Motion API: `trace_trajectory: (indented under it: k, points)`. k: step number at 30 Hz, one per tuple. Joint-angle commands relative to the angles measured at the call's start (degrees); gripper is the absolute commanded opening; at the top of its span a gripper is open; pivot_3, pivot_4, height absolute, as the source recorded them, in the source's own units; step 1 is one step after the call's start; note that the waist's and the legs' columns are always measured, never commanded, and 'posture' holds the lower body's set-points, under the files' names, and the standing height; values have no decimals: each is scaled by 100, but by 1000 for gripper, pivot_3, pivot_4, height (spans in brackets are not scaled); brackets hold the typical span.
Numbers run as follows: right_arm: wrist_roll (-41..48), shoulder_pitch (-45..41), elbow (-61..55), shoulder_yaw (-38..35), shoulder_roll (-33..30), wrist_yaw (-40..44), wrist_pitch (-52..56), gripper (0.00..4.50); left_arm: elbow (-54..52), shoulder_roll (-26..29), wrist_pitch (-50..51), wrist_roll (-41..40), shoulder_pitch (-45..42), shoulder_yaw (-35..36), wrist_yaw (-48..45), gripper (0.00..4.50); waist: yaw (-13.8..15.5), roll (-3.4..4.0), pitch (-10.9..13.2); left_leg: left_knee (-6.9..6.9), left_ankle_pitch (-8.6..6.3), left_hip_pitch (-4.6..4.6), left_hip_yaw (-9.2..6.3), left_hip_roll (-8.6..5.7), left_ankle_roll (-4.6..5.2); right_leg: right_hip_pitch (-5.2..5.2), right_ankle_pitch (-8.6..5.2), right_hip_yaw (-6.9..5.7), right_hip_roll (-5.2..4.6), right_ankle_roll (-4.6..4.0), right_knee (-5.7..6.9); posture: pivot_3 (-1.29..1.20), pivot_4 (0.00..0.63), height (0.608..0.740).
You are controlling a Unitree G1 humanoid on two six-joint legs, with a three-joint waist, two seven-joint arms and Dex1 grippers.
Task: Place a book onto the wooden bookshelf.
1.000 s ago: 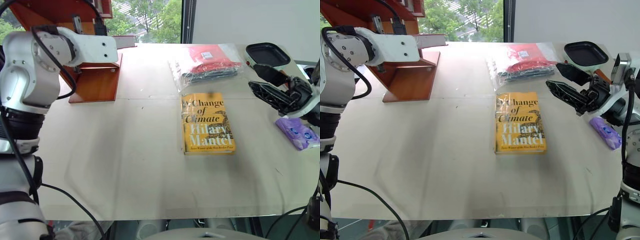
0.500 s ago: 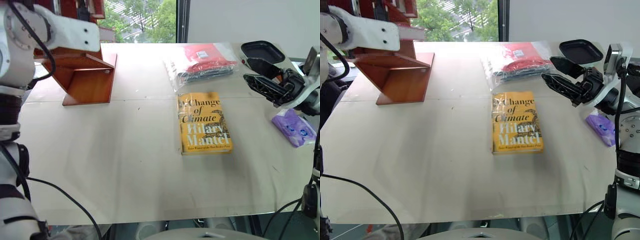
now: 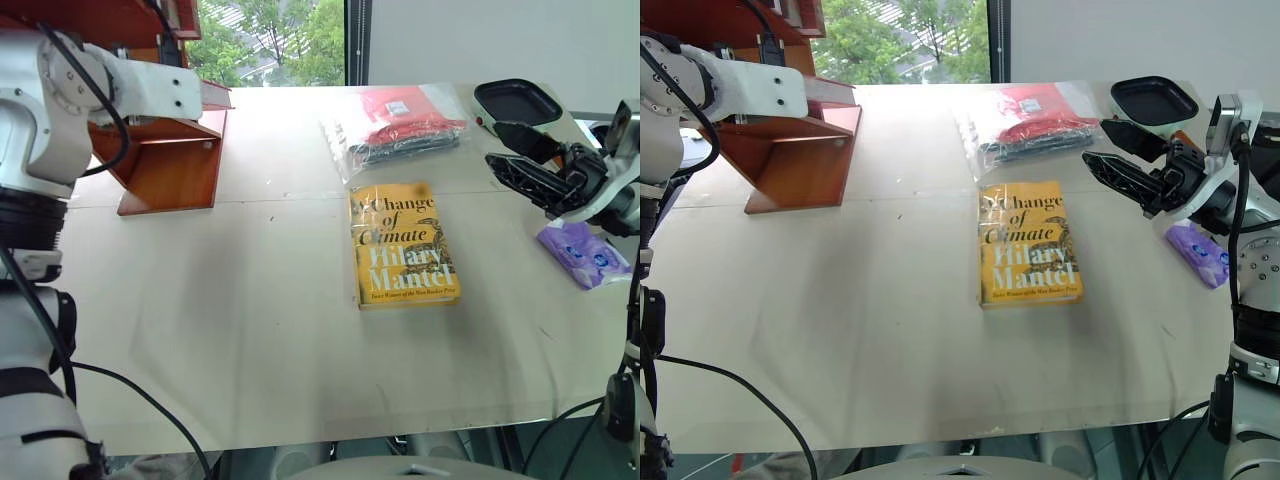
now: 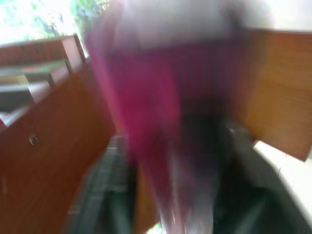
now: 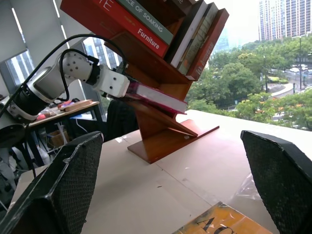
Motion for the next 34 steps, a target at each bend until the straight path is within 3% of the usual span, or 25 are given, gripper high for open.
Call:
trace_trajectory:
  k: [1,12,15,19,21,23,26,31,34]
  points:
    - [38,68,-227,-191,-65,5,-64,4500,3,82,-19,-24,-274,297,144,4290,37,0,0,1,0,-1,-2,-1,0,0,0,0,-1,0,0,0,150,720]
    - [-78,114,-171,-129,-56,90,-112,4500,-1153,211,747,-1279,274,1357,-475,4427,78,-1,-1,9,0,-10,-11,-4,0,-1,0,1,-6,0,-2,0,150,720]
    - [-482,458,-29,-91,-67,260,-449,4500,-2255,-577,2045,-2506,379,2341,-439,4427,116,-8,-5,22,0,-23,-26,-4,0,-2,0,-11,-6,0,-4,0,150,720]
    - [-1451,1307,-40,44,131,148,-1452,4500,-4049,-1967,4210,-3778,1557,3287,-173,4427,144,11,-25,89,-3,-53,-47,-3,3,2,0,-31,-12,0,11,0,150,720]
    - [-2053,1639,48,164,169,64,-2063,4500,-4638,-2673,4785,-4143,2209,3487,229,4427,144,32,-40,88,-4,-50,-38,-9,5,6,3,-24,-15,6,6,0,150,720]
    - [-2326,1967,100,138,215,0,-2390,4500,-5070,-3331,4902,-4370,3063,3557,676,4427,126,21,-32,92,-4,-50,-34,-8,5,6,3,-20,-13,7,7,0,150,720]
    - [-2683,2461,216,51,255,-104,-2846,4500,-5249,-3917,4082,-4557,4540,3385,1077,4427,72,20,-37,86,-4,-27,-24,-7,4,4,4,4,-6,8,1,0,150,720]
    - [-3022,3095,444,35,196,2,-3428,4500,-5061,-4246,3157,-4736,6225,3033,1601,4427,109,19,-36,52,-6,61,-18,-5,1,64,4,32,3,4,-4,0,150,720]
    - [-2997,3291,514,-15,206,15,-3522,4500,-4851,-4308,2771,-4970,6692,3018,1717,4427,148,20,-36,50,-21,118,-16,-5,24,128,4,33,-5,2,-16,0,150,720]
